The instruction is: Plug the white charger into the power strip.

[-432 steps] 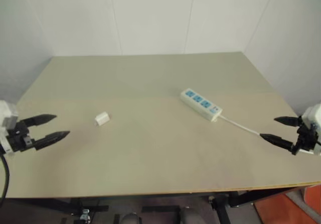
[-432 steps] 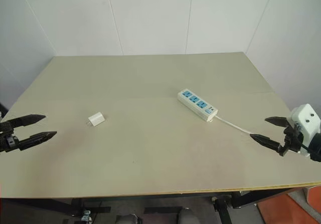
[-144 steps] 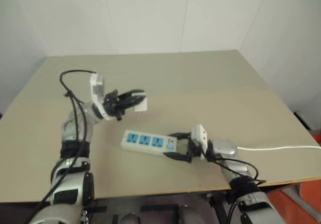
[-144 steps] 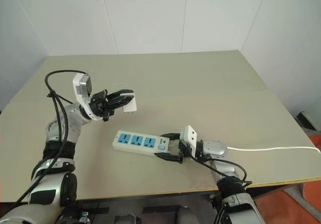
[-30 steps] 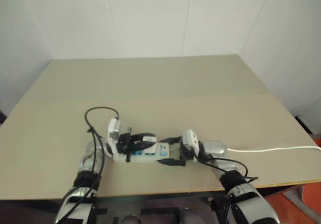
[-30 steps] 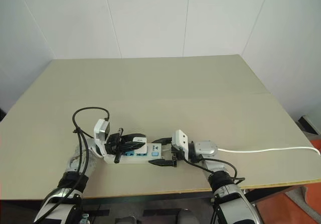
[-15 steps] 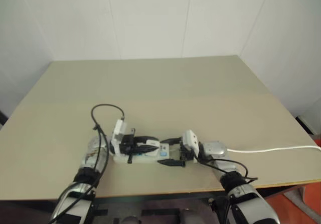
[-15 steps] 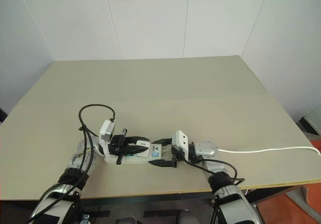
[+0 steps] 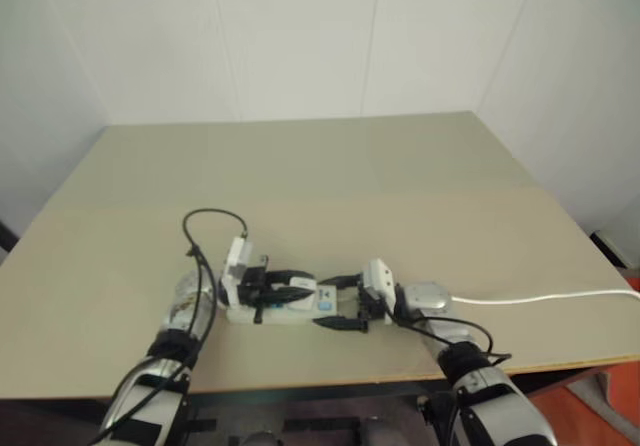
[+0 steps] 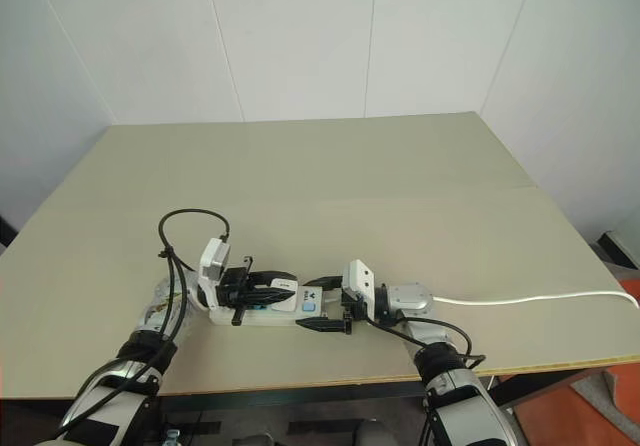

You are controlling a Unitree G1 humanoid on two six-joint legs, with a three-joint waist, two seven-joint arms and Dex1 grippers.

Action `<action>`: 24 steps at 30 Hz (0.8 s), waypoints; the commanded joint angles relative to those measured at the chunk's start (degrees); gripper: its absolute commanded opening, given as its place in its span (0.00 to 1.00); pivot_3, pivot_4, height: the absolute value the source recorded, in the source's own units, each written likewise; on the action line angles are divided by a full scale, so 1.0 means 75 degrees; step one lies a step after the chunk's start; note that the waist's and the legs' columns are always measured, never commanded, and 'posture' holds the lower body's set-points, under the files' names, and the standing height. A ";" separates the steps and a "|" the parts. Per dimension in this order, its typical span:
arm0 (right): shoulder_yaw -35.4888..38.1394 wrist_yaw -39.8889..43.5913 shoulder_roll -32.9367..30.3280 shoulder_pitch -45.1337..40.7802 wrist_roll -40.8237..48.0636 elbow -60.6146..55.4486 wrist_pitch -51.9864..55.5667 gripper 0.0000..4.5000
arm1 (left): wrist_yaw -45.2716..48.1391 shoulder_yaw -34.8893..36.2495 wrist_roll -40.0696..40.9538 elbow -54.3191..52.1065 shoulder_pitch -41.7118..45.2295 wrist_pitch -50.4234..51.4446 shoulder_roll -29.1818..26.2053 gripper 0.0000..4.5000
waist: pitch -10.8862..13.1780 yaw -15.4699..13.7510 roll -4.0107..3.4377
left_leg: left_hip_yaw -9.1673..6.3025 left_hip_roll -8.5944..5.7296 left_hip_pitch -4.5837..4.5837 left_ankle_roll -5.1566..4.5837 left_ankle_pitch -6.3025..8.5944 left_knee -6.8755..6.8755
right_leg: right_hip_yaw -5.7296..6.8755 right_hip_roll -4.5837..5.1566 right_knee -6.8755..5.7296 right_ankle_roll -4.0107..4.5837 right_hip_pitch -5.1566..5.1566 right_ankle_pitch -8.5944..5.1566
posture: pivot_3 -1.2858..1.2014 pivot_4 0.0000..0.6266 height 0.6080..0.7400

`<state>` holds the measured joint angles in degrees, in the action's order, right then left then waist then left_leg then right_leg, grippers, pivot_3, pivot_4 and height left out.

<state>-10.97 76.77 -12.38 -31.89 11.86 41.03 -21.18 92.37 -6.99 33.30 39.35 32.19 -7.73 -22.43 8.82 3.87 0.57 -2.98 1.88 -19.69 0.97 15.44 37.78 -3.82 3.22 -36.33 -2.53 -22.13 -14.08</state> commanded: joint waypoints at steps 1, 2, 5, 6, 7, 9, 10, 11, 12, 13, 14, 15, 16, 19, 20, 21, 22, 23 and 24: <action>-0.0170 0.0171 -0.0035 0.0065 -0.0200 0.0057 -0.0091 0.75 | 0.0017 -0.0100 -0.0371 0.0460 -0.0316 -0.0186 -0.0458 0.23 | 0.0000 0.0006 0.0000 | 0.0000 0.0001 0.0000 0.0000 0.0000 -0.0001 | 0.0000 0.0000 0.0002 0.0000 0.0000 0.0000 | 0.52 0.24 1.00; -0.0175 0.0169 -0.0029 0.0060 -0.0202 0.0071 -0.0099 0.75 | 0.0017 -0.0090 -0.0392 0.0495 -0.0310 -0.0223 -0.0474 0.23 | 0.0000 0.0008 0.0000 | 0.0000 0.0001 0.0000 -0.0001 0.0000 -0.0002 | 0.0000 -0.0001 0.0003 0.0000 -0.0001 0.0000 | 0.52 0.24 1.00; -0.0183 0.0173 -0.0022 0.0051 -0.0202 0.0095 -0.0108 0.75 | 0.0017 -0.0209 -0.0454 0.0538 -0.0311 -0.0380 -0.0600 0.23 | 0.0000 0.0009 0.0000 | 0.0000 0.0001 0.0000 -0.0001 0.0001 -0.0002 | 0.0000 -0.0001 0.0003 0.0000 -0.0001 0.0000 | 0.52 0.24 1.00; -0.0185 0.0178 -0.0023 0.0048 -0.0204 0.0105 -0.0111 0.75 | 0.0017 -0.0291 -0.0469 0.0539 -0.0311 -0.0441 -0.0659 0.23 | 0.0000 0.0011 0.0000 | -0.0001 0.0001 0.0000 -0.0001 0.0001 -0.0002 | 0.0000 -0.0002 0.0002 0.0001 -0.0001 0.0000 | 0.52 0.24 1.00; -0.0186 0.0182 -0.0024 0.0047 -0.0205 0.0112 -0.0116 0.75 | 0.0017 -0.0356 -0.0482 0.0546 -0.0309 -0.0493 -0.0703 0.23 | -0.0001 0.0012 0.0000 | 0.0000 0.0002 0.0002 -0.0001 0.0001 -0.0003 | 0.0000 -0.0002 0.0002 0.0000 -0.0001 0.0000 | 0.52 0.24 1.00; -0.0189 0.0185 -0.0025 0.0040 -0.0205 0.0130 -0.0122 0.75 | 0.0017 -0.0540 -0.0508 0.0544 -0.0315 -0.0641 -0.0799 0.23 | -0.0004 0.0015 -0.0003 | 0.0000 0.0002 0.0006 -0.0002 0.0001 -0.0005 | -0.0002 -0.0003 0.0002 0.0000 0.0001 -0.0001 | 0.52 0.24 1.00; -0.0192 0.0184 -0.0026 0.0038 -0.0208 0.0140 -0.0129 0.75 | 0.0017 -0.0634 -0.0519 0.0552 -0.0318 -0.0712 -0.0839 0.23 | -0.0004 0.0024 -0.0004 | 0.0001 0.0002 0.0008 -0.0001 0.0001 -0.0005 | -0.0003 -0.0003 0.0002 0.0000 0.0001 -0.0001 | 0.52 0.24 1.00; -0.0194 0.0184 -0.0026 0.0036 -0.0211 0.0148 -0.0134 0.75 | 0.0017 -0.0710 -0.0510 0.0564 -0.0318 -0.0766 -0.0870 0.23 | -0.0005 0.0022 -0.0002 | 0.0002 0.0002 0.0008 -0.0002 0.0001 -0.0006 | -0.0005 -0.0004 0.0001 0.0000 0.0000 -0.0001 | 0.52 0.24 1.00; -0.0202 0.0182 -0.0028 0.0038 -0.0223 0.0155 -0.0148 0.75 | 0.0017 -0.0757 -0.0499 0.0599 -0.0318 -0.0803 -0.0888 0.23 | -0.0006 0.0019 -0.0002 | 0.0001 0.0003 0.0008 -0.0001 0.0001 -0.0006 | -0.0006 -0.0005 0.0002 0.0000 0.0000 -0.0001 | 0.52 0.24 1.00; -0.0207 0.0180 -0.0029 0.0040 -0.0230 0.0159 -0.0155 0.75 | 0.0017 -0.0761 -0.0503 0.0660 -0.0310 -0.0822 -0.0887 0.23 | -0.0006 0.0019 -0.0002 | 0.0002 0.0003 0.0009 -0.0002 0.0001 -0.0006 | -0.0005 -0.0005 0.0003 0.0000 0.0001 -0.0001 | 0.52 0.24 1.00; -0.0213 0.0176 -0.0030 0.0042 -0.0241 0.0167 -0.0168 0.75 | 0.0017 -0.0775 -0.0519 0.0744 -0.0300 -0.0864 -0.0892 0.23 | -0.0007 0.0018 -0.0002 | 0.0002 0.0003 0.0009 -0.0002 0.0001 -0.0006 | -0.0006 -0.0005 0.0002 0.0000 0.0001 -0.0001 | 0.52 0.24 1.00; -0.0216 0.0174 -0.0031 0.0042 -0.0248 0.0173 -0.0176 0.75 | 0.0017 -0.0788 -0.0529 0.0804 -0.0291 -0.0896 -0.0897 0.23 | -0.0008 0.0016 -0.0003 | 0.0002 0.0003 0.0010 -0.0002 0.0001 -0.0006 | -0.0006 -0.0005 0.0002 0.0000 0.0001 -0.0001 | 0.52 0.24 1.00; -0.0223 0.0172 -0.0032 0.0042 -0.0259 0.0179 -0.0192 0.75 | 0.0017 -0.0797 -0.0567 0.0865 -0.0284 -0.0930 -0.0910 0.23 | -0.0010 0.0015 -0.0004 | 0.0002 0.0003 0.0010 -0.0002 0.0001 -0.0006 | -0.0006 -0.0005 0.0002 0.0000 0.0002 -0.0001 | 0.52 0.24 1.00; -0.0229 0.0177 -0.0027 0.0036 -0.0265 0.0190 -0.0208 0.75 | 0.0017 -0.0780 -0.0683 0.1077 -0.0258 -0.1039 -0.0924 0.23 | -0.0016 0.0015 -0.0005 | 0.0002 0.0003 0.0013 -0.0002 0.0001 -0.0006 | -0.0006 -0.0005 0.0001 -0.0001 0.0003 -0.0001 | 0.52 0.24 1.00; -0.0228 0.0178 -0.0021 0.0021 -0.0265 0.0207 -0.0206 0.75 | 0.0017 -0.0746 -0.0716 0.1156 -0.0240 -0.1062 -0.0914 0.23 | -0.0021 0.0015 -0.0005 | 0.0002 0.0002 0.0014 -0.0002 0.0001 -0.0006 | -0.0006 -0.0005 0.0001 -0.0001 0.0004 -0.0002 | 0.52 0.24 1.00; -0.0229 0.0174 -0.0016 0.0008 -0.0268 0.0225 -0.0210 0.75 | 0.0017 -0.0738 -0.0725 0.1210 -0.0227 -0.1082 -0.0911 0.23 | -0.0023 0.0015 -0.0006 | 0.0002 0.0002 0.0018 -0.0002 0.0001 -0.0006 | -0.0006 -0.0005 0.0001 -0.0002 0.0008 -0.0002 | 0.52 0.24 1.00; -0.0232 0.0175 -0.0014 0.0000 -0.0270 0.0238 -0.0219 0.75 | 0.0017 -0.0730 -0.0721 0.1240 -0.0217 -0.1089 -0.0905 0.23 | -0.0025 0.0015 -0.0007 | 0.0002 0.0002 0.0024 -0.0002 0.0001 -0.0006 | -0.0007 -0.0005 0.0001 -0.0002 0.0013 -0.0002 | 0.52 0.24 1.00; -0.0234 0.0175 -0.0013 -0.0005 -0.0271 0.0248 -0.0226 0.75 | 0.0017 -0.0733 -0.0710 0.1259 -0.0209 -0.1097 -0.0903 0.23 | -0.0026 0.0016 -0.0008 | 0.0002 0.0002 0.0030 -0.0002 0.0001 -0.0007 | -0.0008 -0.0005 0.0001 -0.0002 0.0017 -0.0003 | 0.52 0.24 1.00; -0.0238 0.0176 -0.0011 -0.0012 -0.0273 0.0259 -0.0232 0.75 | 0.0017 -0.0748 -0.0687 0.1231 -0.0218 -0.1090 -0.0908 0.23 | -0.0027 0.0016 -0.0009 | 0.0003 0.0002 0.0038 -0.0002 0.0001 -0.0008 | -0.0009 -0.0005 0.0001 -0.0003 0.0024 -0.0003 | 0.52 0.24 1.00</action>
<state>-11.22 76.23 -11.90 -32.63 11.77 42.98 -21.23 92.38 -11.81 33.63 41.36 33.06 -16.19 -26.21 8.62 3.99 0.51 -2.96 1.90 -19.37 0.95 15.45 37.71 -3.89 3.17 -36.31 -2.56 -21.91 -14.12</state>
